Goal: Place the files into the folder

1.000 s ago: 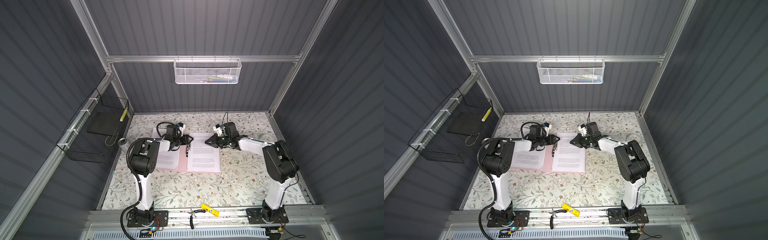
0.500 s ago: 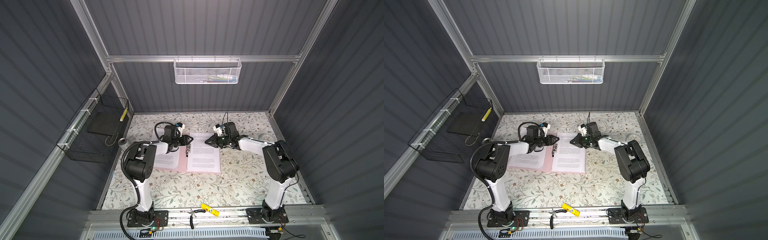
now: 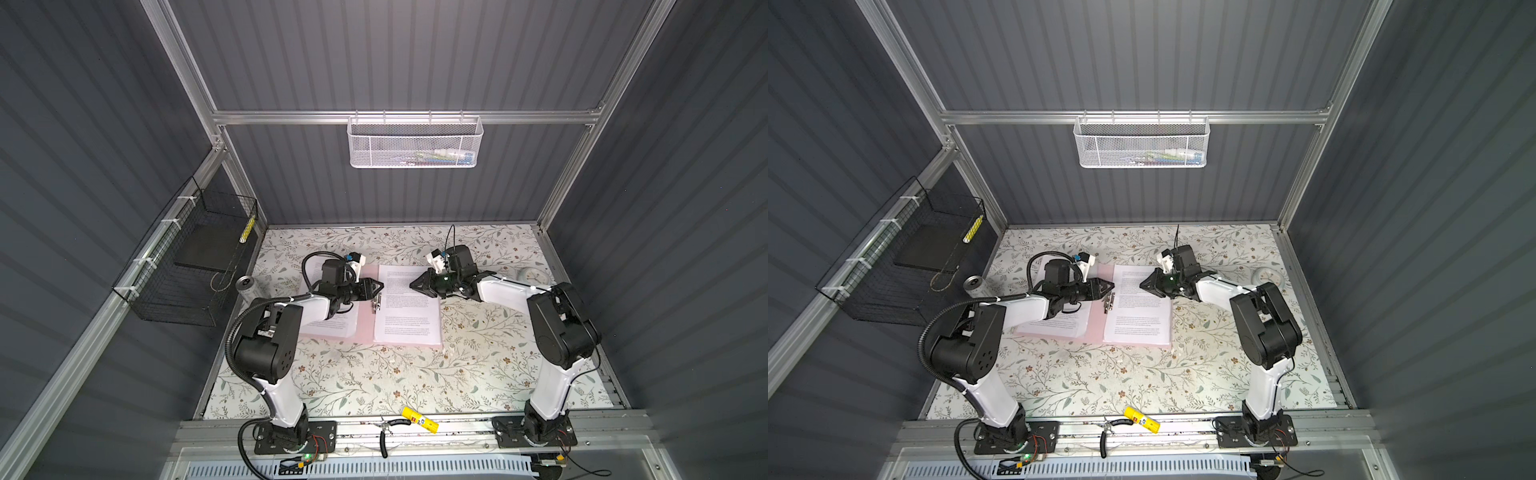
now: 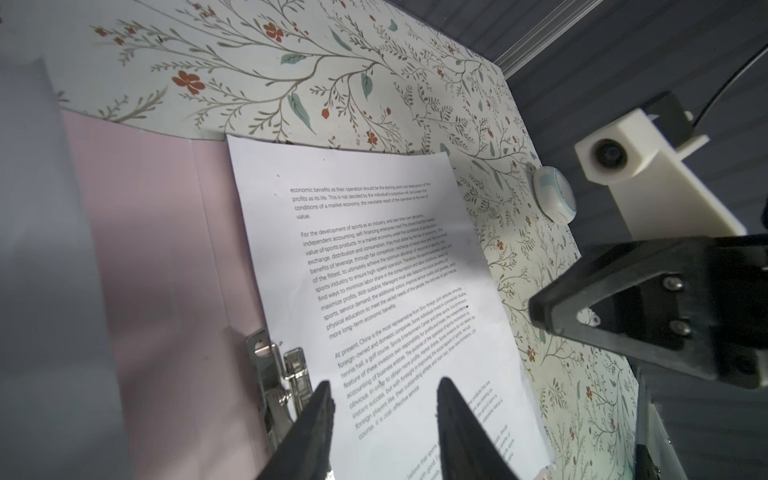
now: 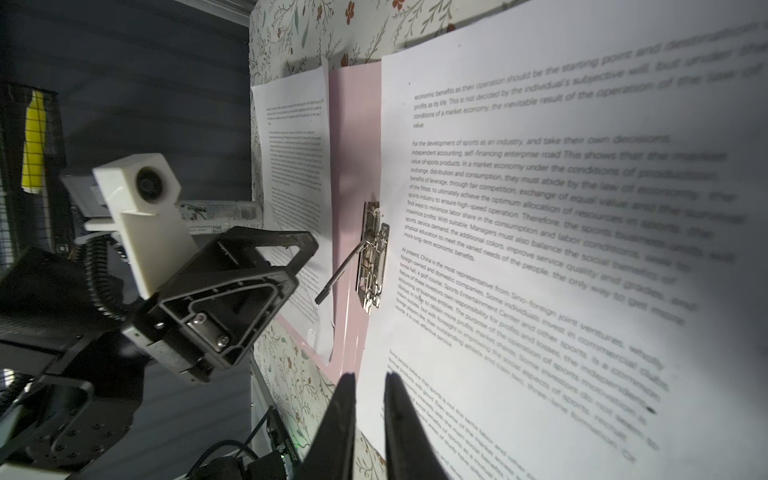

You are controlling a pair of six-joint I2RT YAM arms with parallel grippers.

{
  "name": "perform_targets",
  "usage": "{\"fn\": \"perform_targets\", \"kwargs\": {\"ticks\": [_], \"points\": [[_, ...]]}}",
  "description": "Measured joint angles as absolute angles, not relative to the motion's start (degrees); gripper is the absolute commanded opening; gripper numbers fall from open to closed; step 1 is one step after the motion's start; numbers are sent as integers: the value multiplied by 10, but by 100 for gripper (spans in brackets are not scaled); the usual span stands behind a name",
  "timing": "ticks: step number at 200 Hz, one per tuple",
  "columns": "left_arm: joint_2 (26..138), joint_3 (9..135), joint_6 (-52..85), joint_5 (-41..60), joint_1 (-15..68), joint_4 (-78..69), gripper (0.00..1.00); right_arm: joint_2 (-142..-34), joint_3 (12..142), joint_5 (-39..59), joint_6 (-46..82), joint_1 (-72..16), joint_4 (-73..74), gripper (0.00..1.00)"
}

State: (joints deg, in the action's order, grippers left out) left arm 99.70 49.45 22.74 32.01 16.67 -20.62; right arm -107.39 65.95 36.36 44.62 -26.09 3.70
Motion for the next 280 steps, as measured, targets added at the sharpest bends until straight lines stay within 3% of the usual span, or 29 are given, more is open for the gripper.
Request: {"fn": "perform_targets", "kwargs": {"ticks": [109, 200, 280], "points": [[746, 364, 239, 175, 167, -107, 44, -1187, 713, 361, 623, -339, 123, 23], [732, 301, 262, 150, 167, -107, 43, -1260, 787, 410, 708, -367, 167, 23], [745, 295, 265, 149, 167, -133, 43, -1263, 788, 417, 718, -377, 166, 23]]}}
